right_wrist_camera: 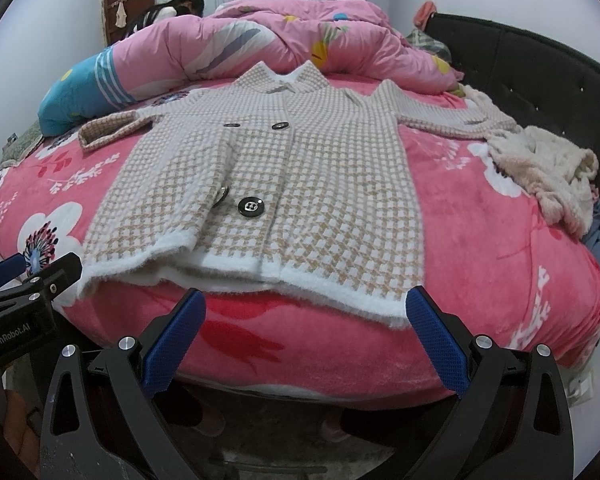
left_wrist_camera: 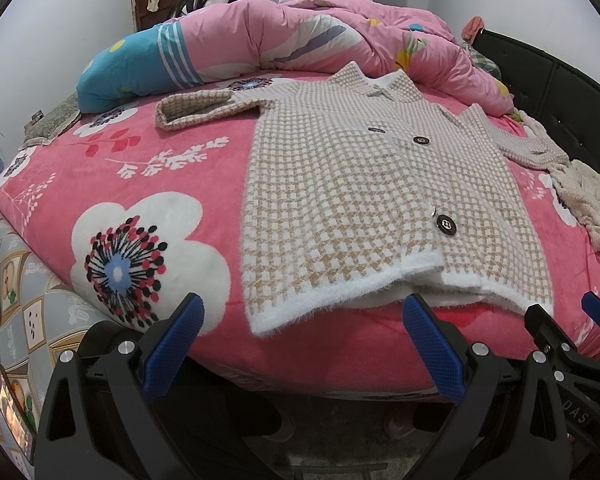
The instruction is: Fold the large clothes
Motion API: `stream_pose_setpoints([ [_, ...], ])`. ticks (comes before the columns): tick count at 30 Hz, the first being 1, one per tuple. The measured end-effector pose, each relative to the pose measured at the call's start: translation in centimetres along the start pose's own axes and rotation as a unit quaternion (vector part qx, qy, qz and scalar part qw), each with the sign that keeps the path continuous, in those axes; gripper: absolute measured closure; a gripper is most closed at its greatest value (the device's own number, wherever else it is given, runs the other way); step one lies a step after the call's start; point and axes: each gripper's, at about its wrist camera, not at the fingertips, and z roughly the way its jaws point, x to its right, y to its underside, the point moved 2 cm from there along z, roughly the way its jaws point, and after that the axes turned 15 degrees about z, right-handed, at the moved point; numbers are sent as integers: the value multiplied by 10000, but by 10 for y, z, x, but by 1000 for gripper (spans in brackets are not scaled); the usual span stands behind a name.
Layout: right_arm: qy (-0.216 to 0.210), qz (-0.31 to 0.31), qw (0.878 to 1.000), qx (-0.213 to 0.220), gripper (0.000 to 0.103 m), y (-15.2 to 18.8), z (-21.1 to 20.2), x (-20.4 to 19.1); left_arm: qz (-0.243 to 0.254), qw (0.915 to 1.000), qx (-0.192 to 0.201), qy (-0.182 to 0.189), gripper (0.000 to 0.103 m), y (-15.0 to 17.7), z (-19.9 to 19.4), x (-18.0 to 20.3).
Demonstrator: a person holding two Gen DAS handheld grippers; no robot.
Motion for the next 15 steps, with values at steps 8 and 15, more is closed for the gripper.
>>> stream_pose_setpoints([
  [8,7,-3,10000,-7,7,0,1,1,4,10000,1,2,5,-2,-2,3],
  [15,11,-9,10000,-1,7,-3,-3,-3,7,10000,4,-5,5,-2,-2,2],
])
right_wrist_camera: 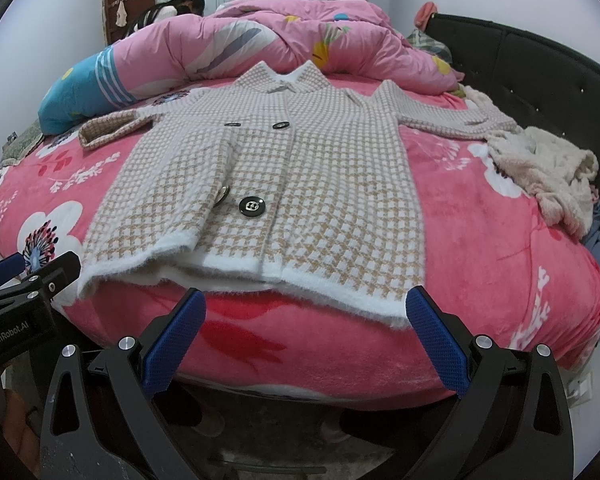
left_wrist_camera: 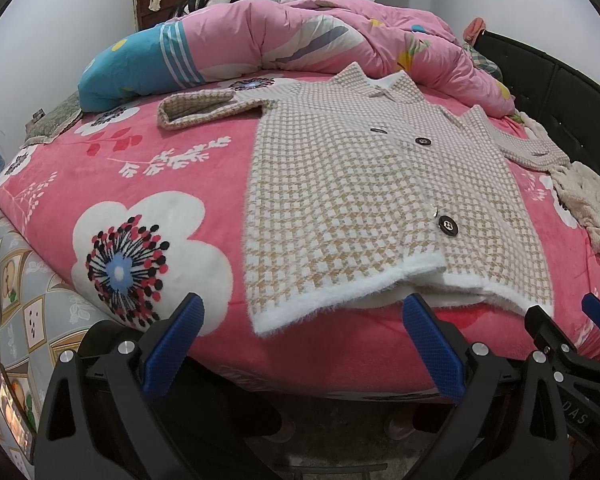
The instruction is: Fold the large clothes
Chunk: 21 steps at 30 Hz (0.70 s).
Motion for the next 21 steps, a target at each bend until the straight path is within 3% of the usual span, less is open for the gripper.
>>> stream_pose_setpoints([
  [21,-77,25,10000,-49,7,-7,17,10,-90,9995,-62,-295,5,-8,13,-7],
])
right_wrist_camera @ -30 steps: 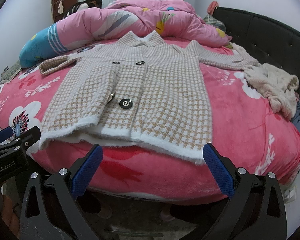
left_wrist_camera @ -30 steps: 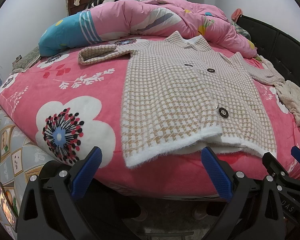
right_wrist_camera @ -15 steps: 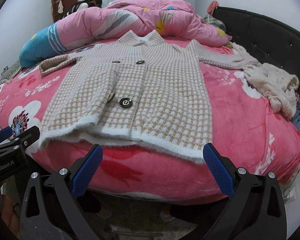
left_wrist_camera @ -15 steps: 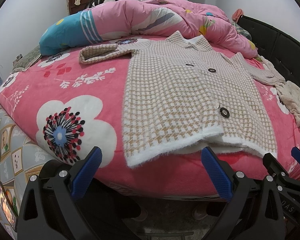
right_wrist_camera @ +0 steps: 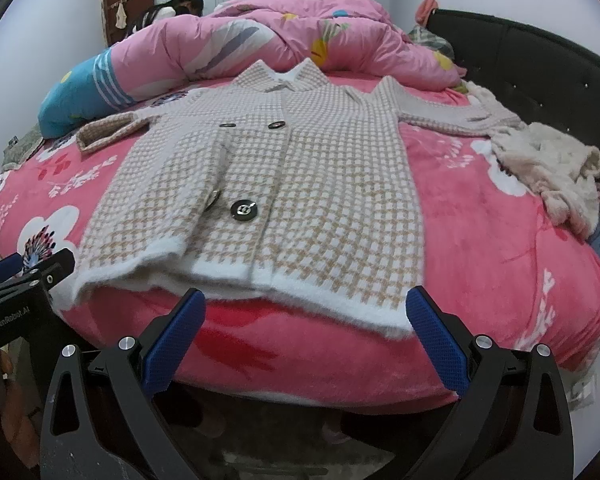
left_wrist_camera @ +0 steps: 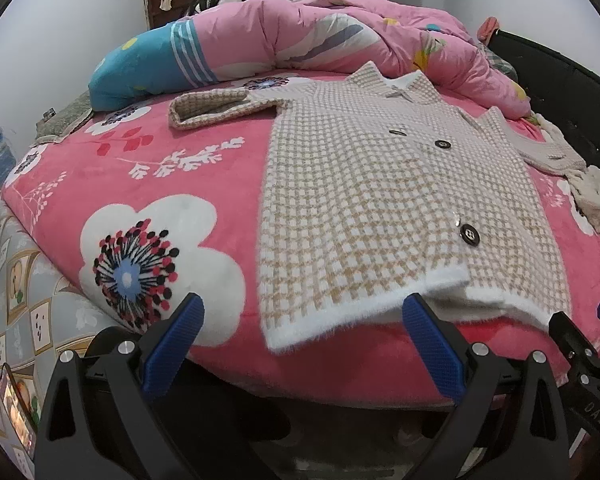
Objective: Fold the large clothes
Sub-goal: 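Grasp the cardigan sleeve cuff with the left tool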
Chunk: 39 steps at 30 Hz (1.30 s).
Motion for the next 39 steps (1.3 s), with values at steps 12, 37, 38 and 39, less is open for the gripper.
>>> stream_pose_setpoints([
  [12,190,-405,9985,327,7,-47,20,-10,-122,9977,657,93,5,-35,12,-27],
  [37,-1814,-656,9808,-293,7,-165,129,-146,-222,9959,600,-645,5,-210,175,-188],
  [38,-1839,-660,9801,-348,7,-166,135,-149,-153,9964,483,-680,5,-217,186,-189],
  [39,-1864,-668,9793,-431,7,-166,142,-153,-9,9972,283,-699,5,-225,207,-190],
])
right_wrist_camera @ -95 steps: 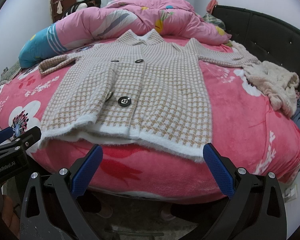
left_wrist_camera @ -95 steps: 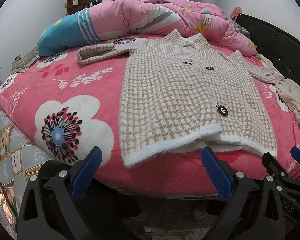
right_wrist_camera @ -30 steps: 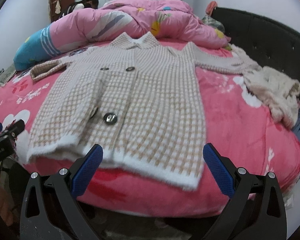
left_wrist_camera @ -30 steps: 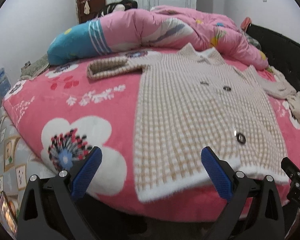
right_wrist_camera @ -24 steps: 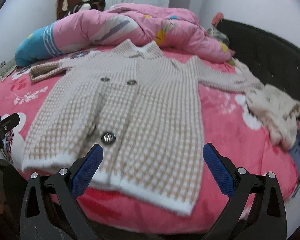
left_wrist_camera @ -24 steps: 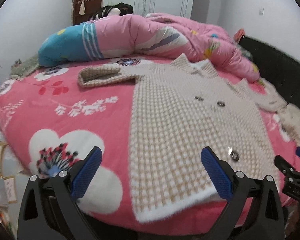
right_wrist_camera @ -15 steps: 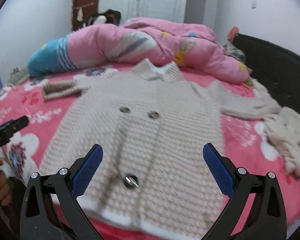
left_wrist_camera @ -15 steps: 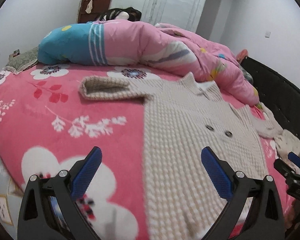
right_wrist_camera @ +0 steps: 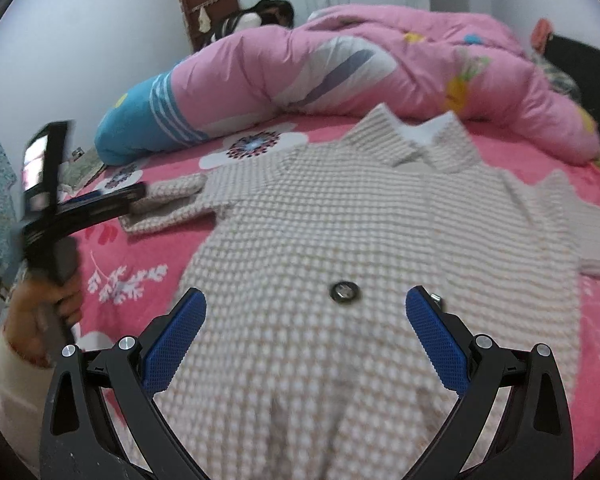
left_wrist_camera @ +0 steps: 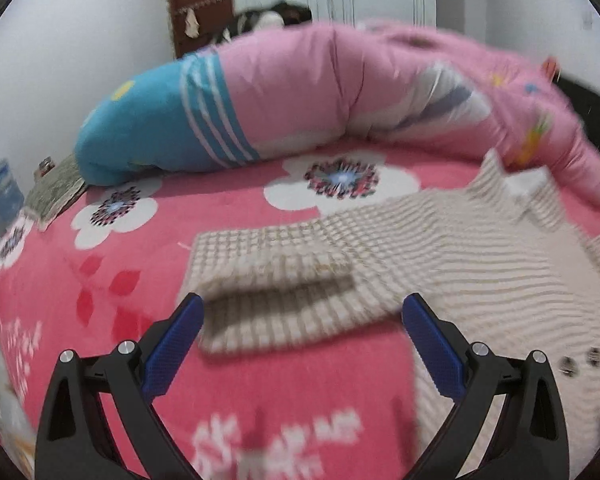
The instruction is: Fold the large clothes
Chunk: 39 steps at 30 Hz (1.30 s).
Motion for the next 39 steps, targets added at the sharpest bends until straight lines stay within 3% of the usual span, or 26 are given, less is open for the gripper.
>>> stream_pose_setpoints([
  [3,-96,-2,9998,-171,7,0,19,-1,188,9981,-589,79,7,-7,47,4],
  [5,-129,13,9996,-248,7,1,25,1,211,9961,-847,-102,15,-6,66,2],
  [7,-139,45,9994,-303,7,4,27,5,213,9947,-952,-319,29,-4,77,-4],
  [8,-131,48,9994,-308,7,4,28,6,189,9945,-963,-373,41,-3,79,-7],
  [12,-68,166,9995,-269,7,7,20,22,-33,9942,-1005,-389,76,-6,80,-27],
  [15,-66,348,9992,-164,7,10,2,41,-176,9952,-882,-382,86,-25,68,-34],
  [18,-1,506,9987,54,7,16,-25,62,-259,9987,-425,-86,86,-61,31,-18],
  [21,80,697,9973,212,7,23,-50,83,-10,9990,196,397,86,-101,-18,25],
  [25,179,965,9945,369,7,38,-79,111,505,9871,824,1277,86,-147,-72,117],
  [27,249,1084,9929,428,7,47,-92,125,788,9805,920,1545,86,-155,-82,164],
  [31,467,1305,9895,416,7,66,-104,154,1194,9704,591,2012,85,-146,-65,250],
  [34,565,1451,9876,214,7,81,-103,175,1466,9612,-350,2310,77,-107,-16,299],
  [36,573,1528,9866,75,7,91,-105,185,1542,9554,-924,2344,66,-81,4,309],
  [38,565,1581,9858,-1,7,97,-109,193,1475,9514,-1024,2503,55,-68,1,302],
  [39,547,1611,9854,-5,7,99,-111,196,1391,9496,-924,2653,43,-64,-10,290],
])
